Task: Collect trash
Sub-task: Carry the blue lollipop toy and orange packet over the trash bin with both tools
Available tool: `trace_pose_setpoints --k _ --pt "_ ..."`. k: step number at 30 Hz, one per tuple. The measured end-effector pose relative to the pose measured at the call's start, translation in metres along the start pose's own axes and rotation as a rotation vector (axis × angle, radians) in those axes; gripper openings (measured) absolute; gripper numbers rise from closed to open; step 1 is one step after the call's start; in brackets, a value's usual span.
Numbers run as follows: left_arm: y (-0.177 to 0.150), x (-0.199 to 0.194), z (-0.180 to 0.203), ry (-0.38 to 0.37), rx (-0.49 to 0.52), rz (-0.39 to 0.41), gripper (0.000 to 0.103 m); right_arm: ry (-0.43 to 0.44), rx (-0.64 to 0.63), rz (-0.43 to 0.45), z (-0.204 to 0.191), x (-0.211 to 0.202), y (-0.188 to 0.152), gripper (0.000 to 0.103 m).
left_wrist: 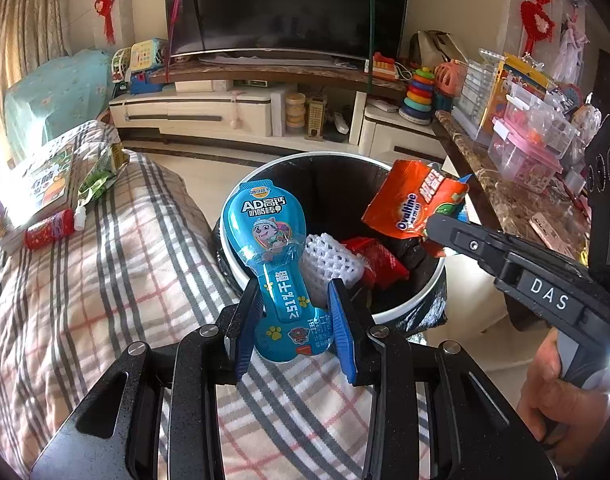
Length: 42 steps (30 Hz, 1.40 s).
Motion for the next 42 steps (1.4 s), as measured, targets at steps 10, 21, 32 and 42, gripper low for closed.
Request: trace_pose_setpoints --k 10,21,32,42 --pt "0.006 0.009 -0.003 -0.007 -0.005 -0.006 0.032 -0.017 -0.022 -0.008 -0.001 0.009 0.007 0.013" --pt "0.013 0.021 0.001 -0.029 -0.008 -0.019 0.032 -0.031 -0.036 -0.023 0.001 0.021 0.015 0.013" --pt "0.019 0.036 0.002 -0.019 0.011 -0.045 0.032 -0.043 -0.044 -0.028 0.004 0.024 0.022 0.013" --pt "0.019 0.043 0.001 -0.013 0.012 -0.065 0.032 -0.054 -0.053 -0.042 0.004 0.030 0.023 0.013"
Point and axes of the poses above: each gripper's, at about its wrist camera, not at the fingertips, and x roughly the way its jaws point, z to its right, y to its top, the point moved 2 cm from there along x, roughly the way its jaws point, and after that the axes turned 9 degrees about x, right-handed, at the moved point
